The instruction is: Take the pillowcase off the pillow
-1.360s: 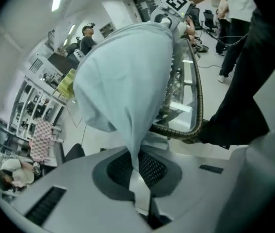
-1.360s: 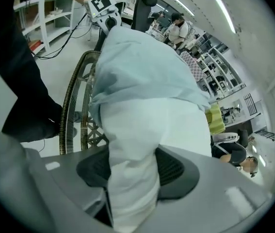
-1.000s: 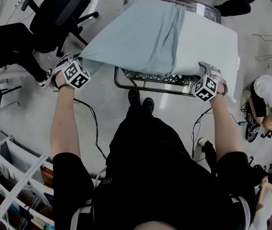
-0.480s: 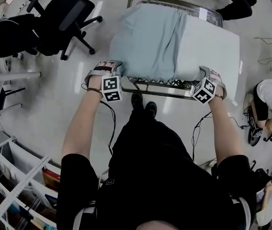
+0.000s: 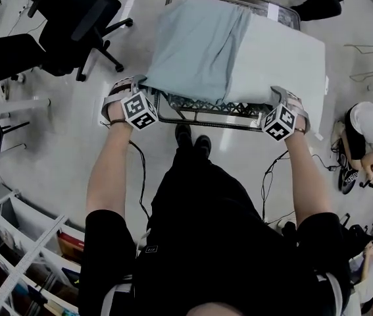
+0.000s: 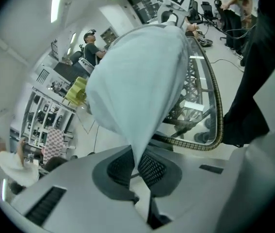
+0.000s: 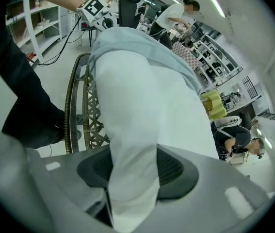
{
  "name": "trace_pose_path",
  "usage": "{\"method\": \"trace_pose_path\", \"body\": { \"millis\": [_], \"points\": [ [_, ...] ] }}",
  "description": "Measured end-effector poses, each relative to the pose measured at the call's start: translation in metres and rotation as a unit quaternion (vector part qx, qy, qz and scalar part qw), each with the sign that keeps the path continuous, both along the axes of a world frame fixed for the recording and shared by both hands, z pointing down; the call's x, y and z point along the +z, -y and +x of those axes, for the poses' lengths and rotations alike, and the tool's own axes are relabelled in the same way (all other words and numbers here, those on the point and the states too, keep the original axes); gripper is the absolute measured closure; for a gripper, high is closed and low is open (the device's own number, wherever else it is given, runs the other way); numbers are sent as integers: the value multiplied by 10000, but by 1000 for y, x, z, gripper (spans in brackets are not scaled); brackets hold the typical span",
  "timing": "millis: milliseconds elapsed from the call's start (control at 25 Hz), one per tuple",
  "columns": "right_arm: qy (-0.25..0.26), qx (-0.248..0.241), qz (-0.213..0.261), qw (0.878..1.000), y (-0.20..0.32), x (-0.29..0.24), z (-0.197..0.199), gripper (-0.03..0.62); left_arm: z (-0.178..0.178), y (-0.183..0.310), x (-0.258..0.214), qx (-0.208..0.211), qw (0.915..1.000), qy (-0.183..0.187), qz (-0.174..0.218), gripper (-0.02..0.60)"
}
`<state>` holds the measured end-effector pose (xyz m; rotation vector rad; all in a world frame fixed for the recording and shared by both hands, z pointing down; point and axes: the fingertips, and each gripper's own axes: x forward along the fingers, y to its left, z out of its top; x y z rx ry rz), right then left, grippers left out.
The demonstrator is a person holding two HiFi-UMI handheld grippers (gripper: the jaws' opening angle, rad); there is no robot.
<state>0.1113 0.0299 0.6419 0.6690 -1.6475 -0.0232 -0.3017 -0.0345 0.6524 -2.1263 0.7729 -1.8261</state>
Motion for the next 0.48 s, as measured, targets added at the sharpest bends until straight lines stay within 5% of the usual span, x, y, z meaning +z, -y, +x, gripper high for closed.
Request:
{"method": "trace_pose_path", "body": {
  "millis": [240,480],
  "points": [
    [110,148,19,9998,-11,1,13,361,-45,37,-44,-446,9987,-43,242,574],
    [138,283,-36,9995,-29,1,28,362,-51,56,-75,-390,9977,-1,550,574]
  ]
}}
